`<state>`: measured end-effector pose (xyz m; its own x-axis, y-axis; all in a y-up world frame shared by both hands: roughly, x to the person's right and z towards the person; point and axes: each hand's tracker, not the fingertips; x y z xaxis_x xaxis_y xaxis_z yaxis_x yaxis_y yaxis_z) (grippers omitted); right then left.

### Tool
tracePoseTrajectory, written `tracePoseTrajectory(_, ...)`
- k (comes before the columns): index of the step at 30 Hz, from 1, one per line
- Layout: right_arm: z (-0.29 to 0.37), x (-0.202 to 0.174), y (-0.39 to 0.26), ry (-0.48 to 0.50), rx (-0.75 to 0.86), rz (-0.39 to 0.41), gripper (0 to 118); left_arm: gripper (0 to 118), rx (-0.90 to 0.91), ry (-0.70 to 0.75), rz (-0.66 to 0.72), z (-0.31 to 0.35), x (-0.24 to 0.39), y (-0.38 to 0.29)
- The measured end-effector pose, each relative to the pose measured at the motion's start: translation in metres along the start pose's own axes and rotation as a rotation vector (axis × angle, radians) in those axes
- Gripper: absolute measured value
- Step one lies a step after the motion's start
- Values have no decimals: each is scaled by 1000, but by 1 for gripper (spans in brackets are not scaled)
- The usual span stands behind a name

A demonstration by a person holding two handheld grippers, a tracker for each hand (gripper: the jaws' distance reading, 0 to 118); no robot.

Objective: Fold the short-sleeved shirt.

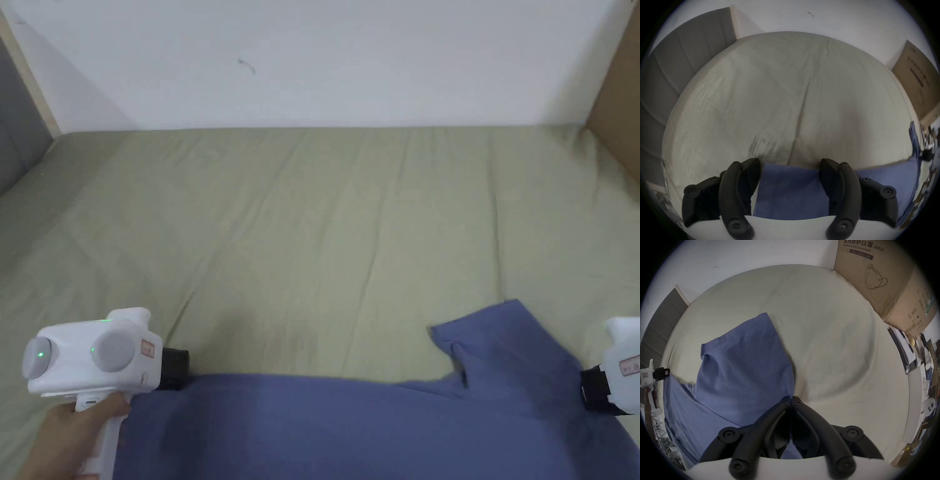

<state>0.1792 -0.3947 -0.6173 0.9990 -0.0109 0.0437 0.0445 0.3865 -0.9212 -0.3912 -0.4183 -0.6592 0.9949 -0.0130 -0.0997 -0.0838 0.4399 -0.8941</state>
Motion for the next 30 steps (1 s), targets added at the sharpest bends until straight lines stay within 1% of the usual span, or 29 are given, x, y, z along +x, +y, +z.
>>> tracePoseTrajectory(1, 2, -1, 0, -3, 1, 3, 1, 69, 8, 3, -31, 2, -1, 0)
tracePoseTrajectory(3, 7, -2, 2, -7, 6, 4, 1, 24, 30, -13, -45, 14, 0, -1)
tracePoseTrajectory(4, 10, 0, 2, -8, 11, 3, 1, 6, 35, -24, -33, 17, 0, 0)
tracePoseTrajectory(5, 16, 0, 3, -6, 18, -1, 0, 3, 26, -36, -22, 22, -7, 2)
tracePoseTrajectory(6, 25, 1, 2, -1, 31, -3, 0, 3, 14, -106, 5, 26, -9, 2)
tracePoseTrajectory(7, 34, 3, 2, 3, 49, 3, 0, 3, 23, -87, -2, 32, -9, 2)
tracePoseTrajectory(9, 56, 6, 0, 47, 83, -8, 0, 3, 62, -53, -69, 55, -5, -1)
tracePoseTrajectory(11, 80, 8, -6, 45, 112, -4, 0, 3, 93, -72, -90, 80, -5, -6)
tracePoseTrajectory(13, 104, 9, -18, 41, 151, 18, 0, 3, 145, -78, -104, 112, -9, -15)
tracePoseTrajectory(17, 154, 16, -63, 58, 206, 20, 0, 3, 226, -96, -93, 175, -27, -51)
tracePoseTrajectory(18, 166, 19, -79, 74, 224, 23, 0, 3, 242, -105, -89, 190, -32, -66)
tracePoseTrajectory(20, 183, 19, -115, 78, 227, 17, 0, 3, 248, -111, -95, 210, -39, -98)
tracePoseTrajectory(21, 189, 20, -133, 90, 227, 27, 0, 3, 248, -109, -94, 219, -46, -114)
tracePoseTrajectory(25, 190, 17, -206, 95, 173, 19, 0, 3, 205, -110, -58, 223, -63, -181)
tracePoseTrajectory(26, 185, 15, -226, 91, 137, 19, 0, 3, 181, -119, -41, 217, -66, -199)
tracePoseTrajectory(27, 176, 12, -244, 86, 111, 35, 0, 3, 160, -119, -43, 210, -68, -217)
tracePoseTrajectory(30, 146, 3, -282, 81, 42, 58, 1, 5, 90, -99, -21, 184, -71, -255)
